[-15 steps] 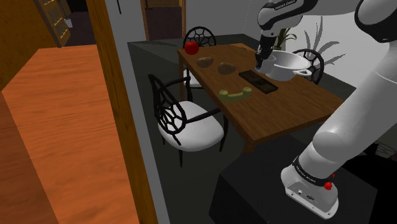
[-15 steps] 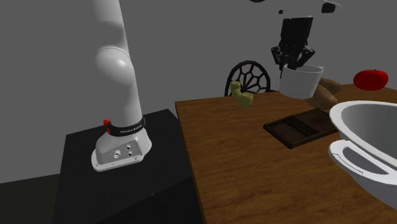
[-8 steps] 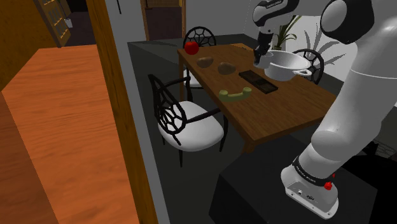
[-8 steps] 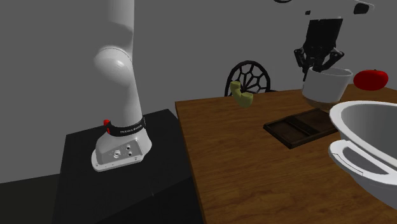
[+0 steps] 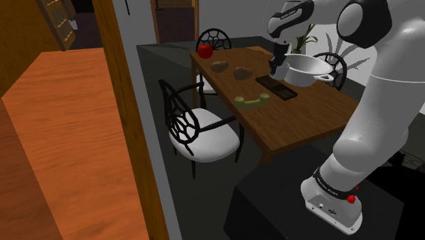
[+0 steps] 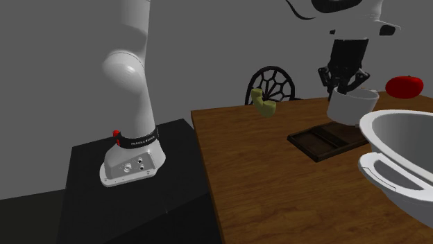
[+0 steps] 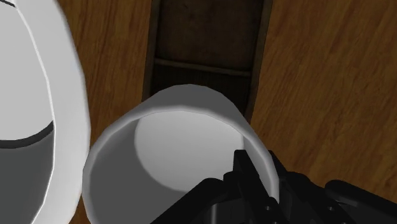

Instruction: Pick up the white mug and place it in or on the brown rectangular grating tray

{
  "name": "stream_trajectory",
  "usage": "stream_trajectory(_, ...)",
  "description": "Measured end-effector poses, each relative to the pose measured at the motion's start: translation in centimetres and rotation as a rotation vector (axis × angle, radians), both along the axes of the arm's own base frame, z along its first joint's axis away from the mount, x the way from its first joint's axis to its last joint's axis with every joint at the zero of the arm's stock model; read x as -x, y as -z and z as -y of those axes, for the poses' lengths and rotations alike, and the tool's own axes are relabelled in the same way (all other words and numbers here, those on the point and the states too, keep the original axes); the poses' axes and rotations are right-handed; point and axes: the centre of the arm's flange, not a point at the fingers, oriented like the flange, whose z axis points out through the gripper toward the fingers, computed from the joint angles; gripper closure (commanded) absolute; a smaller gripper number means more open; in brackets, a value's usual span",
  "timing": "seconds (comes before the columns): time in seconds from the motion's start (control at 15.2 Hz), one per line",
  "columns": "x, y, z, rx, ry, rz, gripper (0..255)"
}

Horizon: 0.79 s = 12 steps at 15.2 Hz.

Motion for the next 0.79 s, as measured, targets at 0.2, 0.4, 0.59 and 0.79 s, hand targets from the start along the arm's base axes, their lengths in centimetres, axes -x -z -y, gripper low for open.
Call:
stream_trajectory(0.2,0.1,1.6,0.0,0.0,0.0,0.0,255)
stream_trajectory(0.4,0.2,3.1,0.1,0.0,0.0,0.0,255)
stream_trajectory(0.59,0.1,3.3,0.0,0.0,0.0,0.0,255)
stream_trajectory(0.79,0.1,3.3,0.0,0.0,0.0,0.0,255)
